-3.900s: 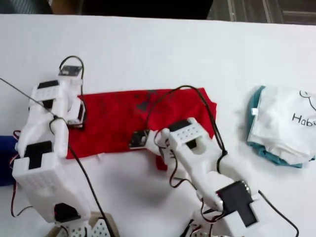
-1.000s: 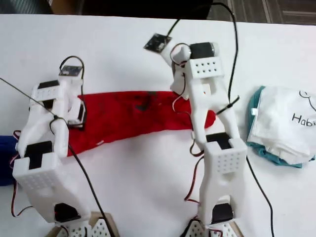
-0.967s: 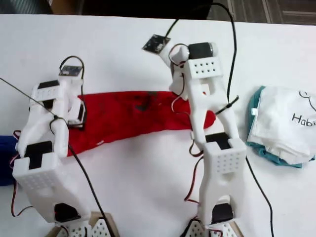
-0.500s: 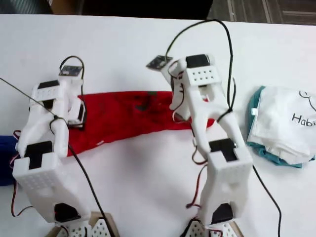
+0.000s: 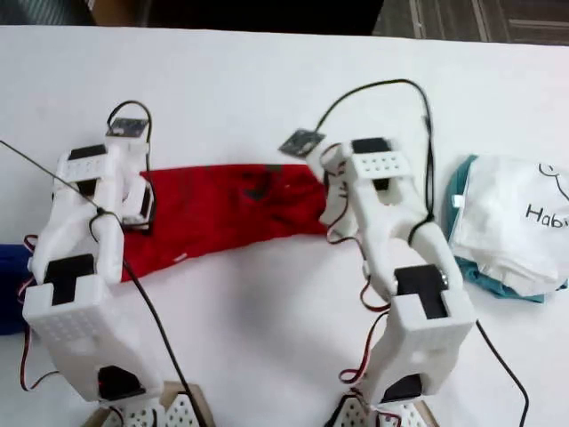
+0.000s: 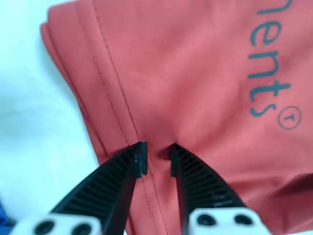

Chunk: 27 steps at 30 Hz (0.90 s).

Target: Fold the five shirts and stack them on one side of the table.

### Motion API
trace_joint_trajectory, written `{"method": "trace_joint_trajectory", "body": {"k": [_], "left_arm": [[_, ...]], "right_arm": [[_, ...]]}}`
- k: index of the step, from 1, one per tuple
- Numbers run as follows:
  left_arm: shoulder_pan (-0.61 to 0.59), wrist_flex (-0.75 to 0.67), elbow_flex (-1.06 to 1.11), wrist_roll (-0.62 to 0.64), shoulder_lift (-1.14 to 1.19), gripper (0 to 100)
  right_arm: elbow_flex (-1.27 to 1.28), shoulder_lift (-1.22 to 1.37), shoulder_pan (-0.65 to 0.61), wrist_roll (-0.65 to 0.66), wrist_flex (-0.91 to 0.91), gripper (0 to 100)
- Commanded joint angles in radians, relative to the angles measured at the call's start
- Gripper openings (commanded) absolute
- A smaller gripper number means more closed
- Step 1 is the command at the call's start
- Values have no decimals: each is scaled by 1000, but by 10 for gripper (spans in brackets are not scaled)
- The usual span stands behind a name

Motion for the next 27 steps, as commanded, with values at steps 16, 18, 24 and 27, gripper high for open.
{"method": "trace_joint_trajectory", "body": {"k": [16, 18, 24, 27], "left_arm": [[8, -31, -10, 0, 6, 116], [8, -31, -10, 0, 6, 116], [8, -31, -10, -15, 6, 116], [8, -31, -10, -17, 6, 116]], "right_arm": [[-2, -91, 117, 127, -136, 21], [5, -130, 73, 112, -70, 22], [8, -251, -77, 23, -31, 22], [8, -222, -133, 21, -56, 22]]}}
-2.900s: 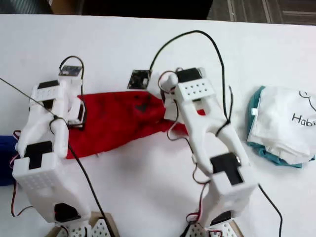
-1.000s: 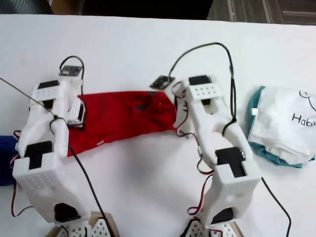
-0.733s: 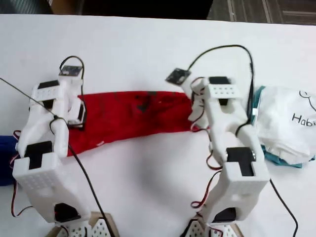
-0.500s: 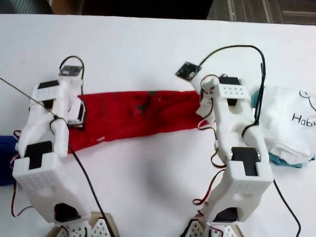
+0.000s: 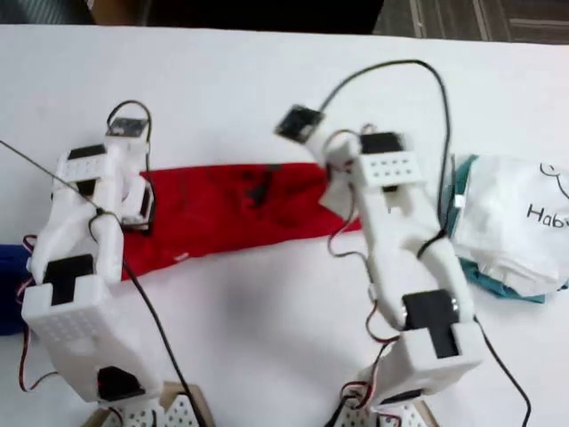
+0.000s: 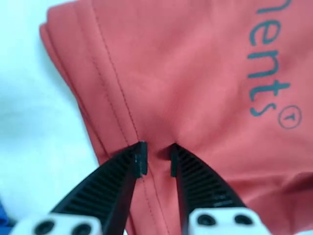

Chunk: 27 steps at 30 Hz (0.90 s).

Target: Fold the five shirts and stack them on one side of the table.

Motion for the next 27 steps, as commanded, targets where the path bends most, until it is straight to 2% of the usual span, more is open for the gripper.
{"method": "trace_joint_trajectory", "body": {"k": [1, 8, 16, 27], "left_arm": [[8, -31, -10, -9, 6, 116], [8, -31, -10, -11, 6, 116], [8, -31, -10, -11, 6, 116], [8, -31, -8, -11, 6, 116]], "right_arm": [[-3, -24, -59, -11, -22, 22], [-9, 108, -87, -11, -79, 22], [-51, 125, -87, -12, -194, 22], [-130, 119, -99, -331, -420, 22]]}}
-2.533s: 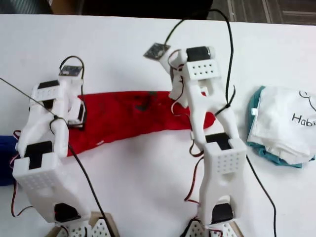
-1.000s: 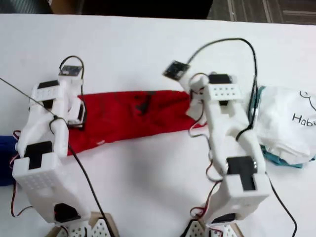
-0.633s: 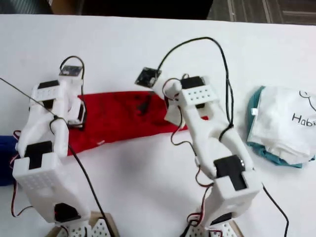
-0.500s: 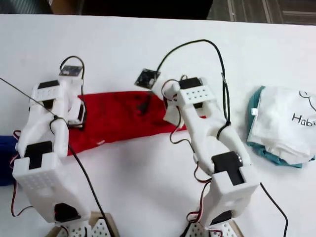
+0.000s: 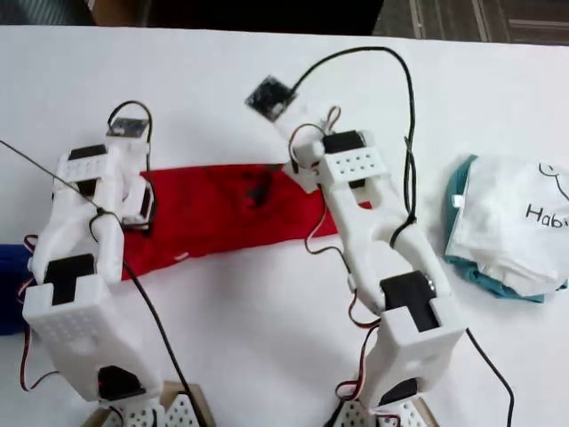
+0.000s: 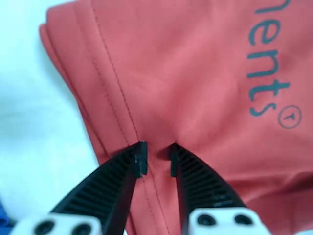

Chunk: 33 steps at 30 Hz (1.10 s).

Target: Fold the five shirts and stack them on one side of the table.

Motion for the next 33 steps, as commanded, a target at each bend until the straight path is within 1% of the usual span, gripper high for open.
{"method": "trace_joint_trajectory", "body": {"k": [1, 3, 5, 9, 13, 20, 25, 29, 33], "left_arm": [[8, -31, -8, -9, 6, 116], [8, -31, -8, -9, 6, 116], [8, -31, -8, -9, 6, 116], [8, -31, -8, -9, 6, 116], [8, -31, -8, -9, 6, 116], [8, -31, -8, -9, 6, 116], [8, -31, -8, -9, 6, 116], [8, -31, -8, -9, 6, 116], [8, -31, -7, -9, 6, 116]], "right_arm": [[-46, -16, -18, -77, -35, 22], [-63, -33, -15, -52, 48, 21], [-78, -48, -4, -3, 180, 21], [-80, -68, -4, 101, 378, 21], [-77, -61, -8, 195, 499, 21], [-9, -56, -12, 207, 487, 21], [12, 67, -35, 207, 410, 21], [-78, 194, -47, 203, 364, 21], [-222, 254, -58, 198, 395, 21]]}}
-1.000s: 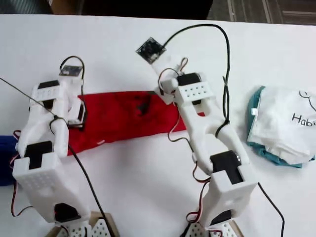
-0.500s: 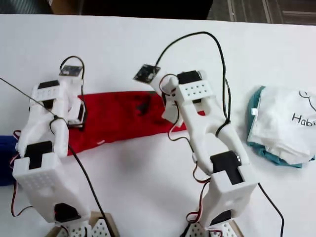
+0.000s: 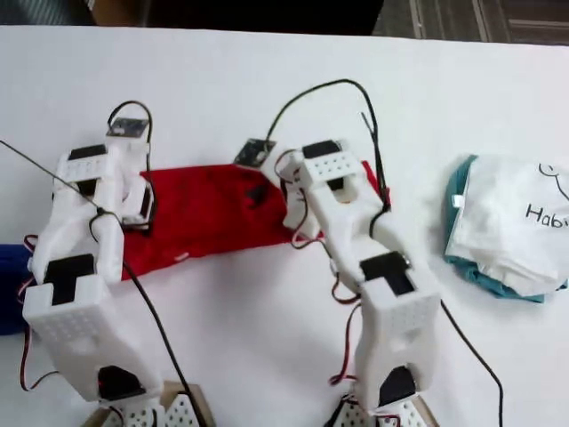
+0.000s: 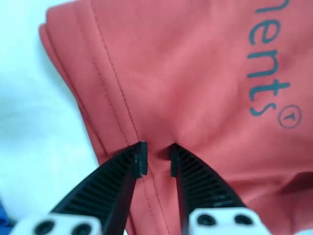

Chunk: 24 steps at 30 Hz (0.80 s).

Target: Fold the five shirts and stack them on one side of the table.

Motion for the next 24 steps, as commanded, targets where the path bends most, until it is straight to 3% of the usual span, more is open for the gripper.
{"method": "trace_joint_trajectory", "body": {"k": [1, 11, 21, 24], "left_arm": [[8, -31, -7, -9, 6, 116], [8, -31, -7, -9, 6, 116], [8, -31, -7, -9, 6, 116], [8, -31, -7, -9, 6, 116]], "right_arm": [[-146, 15, -19, -2, 28, 21], [-331, 24, -24, 2, 101, 21], [-334, 79, -64, -6, -90, 21], [-350, 76, -94, -100, -131, 21]]}}
